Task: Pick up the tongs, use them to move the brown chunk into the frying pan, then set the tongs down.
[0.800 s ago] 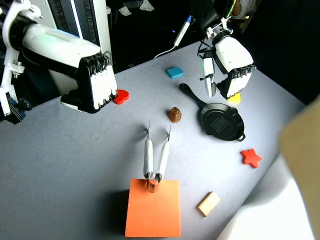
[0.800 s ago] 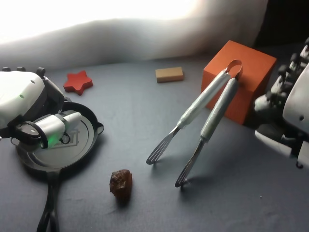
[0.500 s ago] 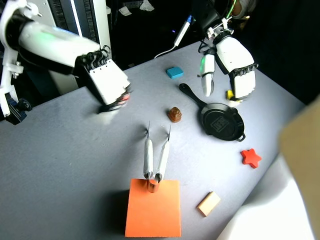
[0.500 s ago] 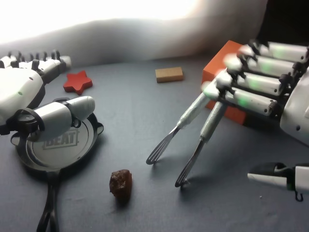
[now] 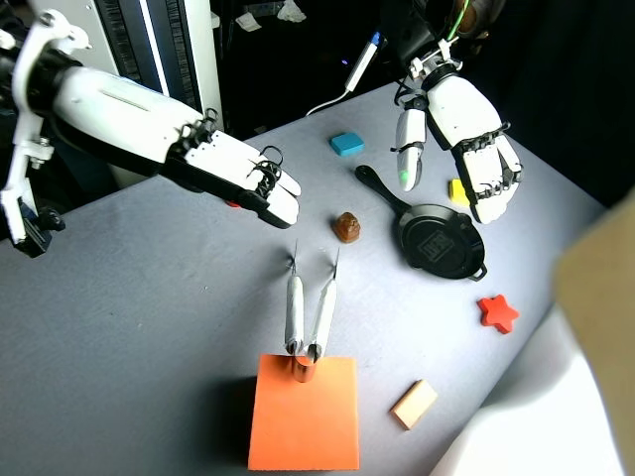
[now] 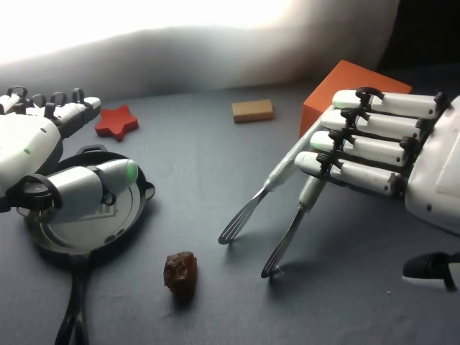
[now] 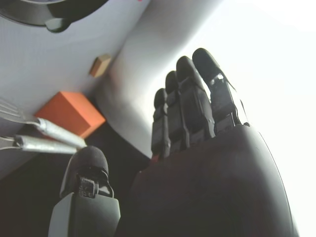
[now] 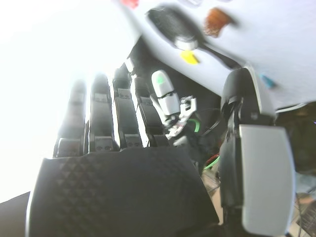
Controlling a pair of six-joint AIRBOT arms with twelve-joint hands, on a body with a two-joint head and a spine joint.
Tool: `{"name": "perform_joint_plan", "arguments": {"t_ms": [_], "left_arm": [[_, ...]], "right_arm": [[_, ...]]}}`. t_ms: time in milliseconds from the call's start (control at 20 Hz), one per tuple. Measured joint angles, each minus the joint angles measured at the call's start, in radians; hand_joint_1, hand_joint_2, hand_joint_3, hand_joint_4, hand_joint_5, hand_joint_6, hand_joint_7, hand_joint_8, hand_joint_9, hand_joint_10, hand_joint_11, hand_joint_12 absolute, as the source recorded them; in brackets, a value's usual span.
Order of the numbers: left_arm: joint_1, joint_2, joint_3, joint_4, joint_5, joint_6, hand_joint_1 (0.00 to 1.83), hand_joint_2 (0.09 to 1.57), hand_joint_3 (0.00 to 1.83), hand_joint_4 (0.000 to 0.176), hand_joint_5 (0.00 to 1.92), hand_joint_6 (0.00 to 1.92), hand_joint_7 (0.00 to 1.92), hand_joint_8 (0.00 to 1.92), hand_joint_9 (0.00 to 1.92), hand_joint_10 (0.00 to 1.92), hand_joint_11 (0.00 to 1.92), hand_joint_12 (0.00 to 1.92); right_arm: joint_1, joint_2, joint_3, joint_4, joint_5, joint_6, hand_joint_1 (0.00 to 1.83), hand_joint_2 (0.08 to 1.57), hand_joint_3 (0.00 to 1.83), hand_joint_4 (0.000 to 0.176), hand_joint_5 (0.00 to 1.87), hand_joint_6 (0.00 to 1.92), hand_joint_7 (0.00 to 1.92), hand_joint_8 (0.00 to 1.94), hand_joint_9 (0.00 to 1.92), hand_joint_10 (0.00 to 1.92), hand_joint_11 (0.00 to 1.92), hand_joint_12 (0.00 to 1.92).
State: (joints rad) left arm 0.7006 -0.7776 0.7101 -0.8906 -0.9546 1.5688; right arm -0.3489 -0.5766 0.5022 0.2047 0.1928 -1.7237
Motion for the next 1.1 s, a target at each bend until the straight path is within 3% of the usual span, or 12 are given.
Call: {"name": "perform_joint_plan", "arguments": {"t_ms": [200, 250, 300, 350, 450, 550, 650, 750, 800, 950, 1100], "left_arm": [[0.000, 0.009, 0.003, 0.004, 0.047, -0.013, 0.00, 1.22, 0.00, 0.014, 0.18, 0.00, 0.25, 0.00, 0.26, 0.00, 0.00, 0.71], [0.001, 0.009, 0.003, 0.003, 0.049, -0.014, 0.00, 1.23, 0.00, 0.002, 0.18, 0.00, 0.22, 0.00, 0.24, 0.00, 0.00, 0.68], [0.002, 0.009, 0.003, 0.002, 0.048, -0.018, 0.00, 1.23, 0.00, 0.002, 0.18, 0.00, 0.22, 0.00, 0.24, 0.00, 0.00, 0.68], [0.005, 0.009, 0.003, 0.007, 0.048, -0.026, 0.00, 1.23, 0.00, 0.014, 0.18, 0.00, 0.23, 0.00, 0.26, 0.01, 0.00, 0.73], [0.019, 0.022, -0.002, 0.015, 0.072, -0.042, 0.00, 1.21, 0.00, 0.011, 0.18, 0.00, 0.23, 0.00, 0.26, 0.00, 0.00, 0.75], [0.041, 0.030, -0.003, 0.024, 0.084, -0.068, 0.00, 1.21, 0.00, 0.015, 0.18, 0.00, 0.23, 0.00, 0.26, 0.00, 0.00, 0.75], [0.051, 0.032, -0.003, 0.031, 0.095, -0.074, 0.00, 1.21, 0.00, 0.007, 0.15, 0.00, 0.21, 0.00, 0.24, 0.00, 0.00, 0.72], [0.051, 0.032, 0.002, 0.031, 0.101, -0.073, 0.01, 1.22, 0.00, 0.013, 0.17, 0.00, 0.21, 0.00, 0.24, 0.00, 0.00, 0.72], [0.045, 0.032, 0.014, 0.035, 0.106, -0.072, 0.00, 1.22, 0.00, 0.007, 0.17, 0.00, 0.20, 0.00, 0.23, 0.00, 0.00, 0.75], [0.026, 0.019, 0.051, 0.044, 0.093, -0.071, 0.00, 1.22, 0.00, 0.009, 0.15, 0.00, 0.21, 0.00, 0.23, 0.00, 0.00, 0.71], [0.029, 0.007, 0.065, 0.032, 0.096, -0.067, 0.00, 1.23, 0.00, 0.003, 0.19, 0.01, 0.22, 0.00, 0.24, 0.00, 0.00, 0.76]], "right_arm": [[0.130, -0.083, 0.071, 0.047, -0.193, 0.000, 0.92, 0.91, 0.00, 0.000, 0.00, 0.00, 0.01, 0.00, 0.00, 0.00, 0.00, 0.00], [0.159, -0.098, 0.085, 0.046, -0.238, 0.002, 0.92, 0.90, 0.00, 0.000, 0.00, 0.00, 0.00, 0.00, 0.00, 0.00, 0.00, 0.00], [0.186, -0.115, 0.102, 0.046, -0.277, 0.012, 0.92, 0.90, 0.00, 0.000, 0.00, 0.00, 0.00, 0.00, 0.00, 0.00, 0.00, 0.00], [0.214, -0.143, 0.127, 0.045, -0.311, 0.032, 0.98, 0.88, 0.00, 0.000, 0.00, 0.00, 0.00, 0.00, 0.00, 0.00, 0.00, 0.00], [0.266, -0.206, 0.197, 0.022, -0.415, 0.056, 0.96, 0.86, 0.00, 0.000, 0.00, 0.00, 0.00, 0.00, 0.00, 0.00, 0.00, 0.00], [0.298, -0.263, 0.243, -0.183, -0.489, 0.227, 0.93, 0.87, 0.00, 0.000, 0.00, 0.00, 0.00, 0.00, 0.00, 0.00, 0.00, 0.00], [0.331, -0.317, 0.291, -0.413, -0.578, 0.481, 0.98, 0.87, 0.00, 0.000, 0.00, 0.00, 0.00, 0.00, 0.00, 0.00, 0.00, 0.00], [0.341, -0.335, 0.314, -0.484, -0.594, 0.535, 1.03, 0.86, 0.00, 0.000, 0.00, 0.00, 0.00, 0.00, 0.00, 0.00, 0.00, 0.00], [0.342, -0.347, 0.316, -0.520, -0.595, 0.562, 1.06, 0.85, 0.00, 0.000, 0.00, 0.00, 0.00, 0.00, 0.00, 0.00, 0.00, 0.00], [0.342, -0.399, 0.325, -0.769, -0.626, 0.840, 1.01, 0.86, 0.00, 0.000, 0.00, 0.00, 0.00, 0.00, 0.00, 0.00, 0.00, 0.00], [0.342, -0.452, 0.353, -0.800, -0.680, 0.849, 1.03, 0.84, 0.00, 0.000, 0.00, 0.00, 0.00, 0.00, 0.00, 0.00, 0.00, 0.00]]}}
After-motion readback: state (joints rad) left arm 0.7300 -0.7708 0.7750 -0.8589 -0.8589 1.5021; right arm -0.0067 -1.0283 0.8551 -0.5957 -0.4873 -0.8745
